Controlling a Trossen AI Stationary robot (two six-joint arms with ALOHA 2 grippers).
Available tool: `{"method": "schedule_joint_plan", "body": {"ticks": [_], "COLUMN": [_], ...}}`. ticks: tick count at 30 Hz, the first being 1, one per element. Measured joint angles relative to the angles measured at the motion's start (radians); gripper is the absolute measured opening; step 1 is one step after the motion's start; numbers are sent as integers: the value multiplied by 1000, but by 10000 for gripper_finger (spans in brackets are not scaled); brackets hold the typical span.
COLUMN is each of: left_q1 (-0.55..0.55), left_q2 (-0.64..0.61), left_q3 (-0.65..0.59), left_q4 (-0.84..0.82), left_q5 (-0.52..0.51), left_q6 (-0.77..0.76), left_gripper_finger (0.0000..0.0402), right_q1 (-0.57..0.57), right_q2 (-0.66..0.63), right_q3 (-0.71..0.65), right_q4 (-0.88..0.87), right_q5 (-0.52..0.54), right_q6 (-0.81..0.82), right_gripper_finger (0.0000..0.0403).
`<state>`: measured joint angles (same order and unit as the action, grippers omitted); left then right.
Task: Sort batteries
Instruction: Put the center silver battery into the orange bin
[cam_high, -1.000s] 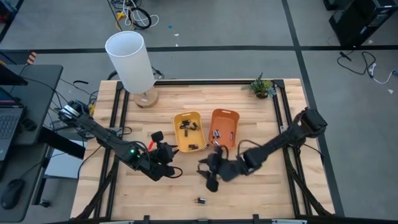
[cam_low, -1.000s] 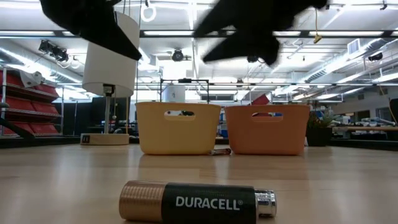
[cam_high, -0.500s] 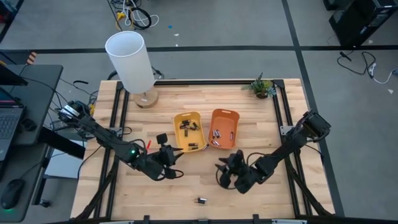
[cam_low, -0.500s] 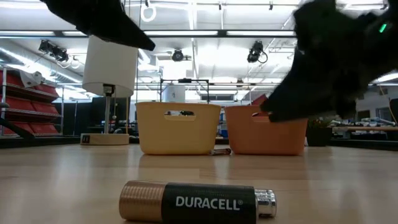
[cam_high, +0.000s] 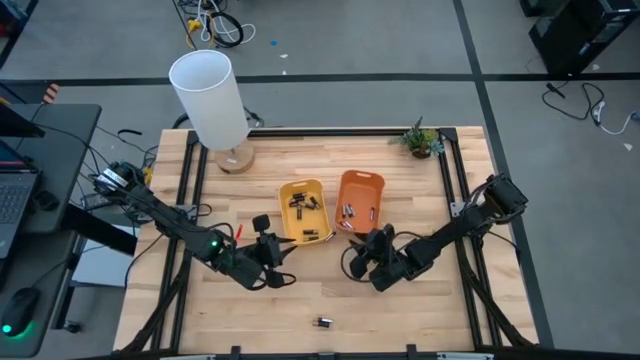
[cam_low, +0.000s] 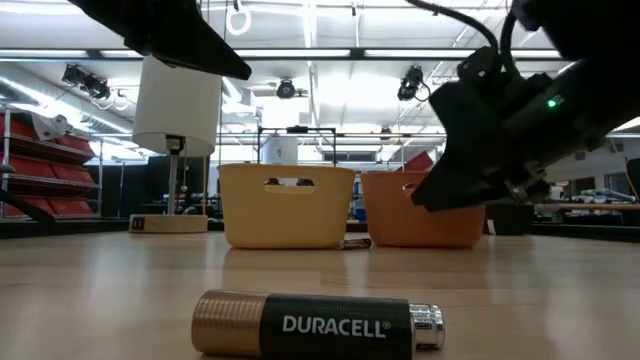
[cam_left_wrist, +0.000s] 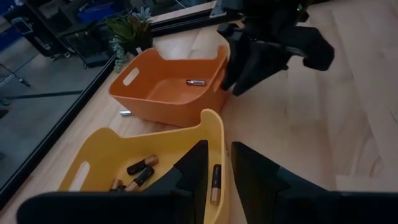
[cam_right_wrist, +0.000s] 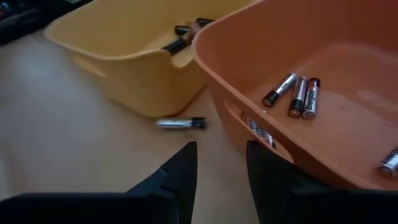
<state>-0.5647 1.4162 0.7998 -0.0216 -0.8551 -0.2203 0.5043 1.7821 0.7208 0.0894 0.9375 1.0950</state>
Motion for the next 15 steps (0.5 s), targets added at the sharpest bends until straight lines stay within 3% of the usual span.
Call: {"method": "schedule_joint_plan", "body": {"ticks": [9,15], "left_q1": [0,6], "left_q2": [0,0], "left_q3": [0,0], "left_q4": [-53,-70], "left_q5": [0,0], "left_q6": [-1,-21], "left_gripper_finger": [85,85], "right_q1": [-42,-68], "right_q2": [0,0], "right_q3": [0,-1], "right_q4": [-127,70], "right_q5": [12,-84], "right_q6": [-14,-228], "right_gripper_finger": [127,146]}}
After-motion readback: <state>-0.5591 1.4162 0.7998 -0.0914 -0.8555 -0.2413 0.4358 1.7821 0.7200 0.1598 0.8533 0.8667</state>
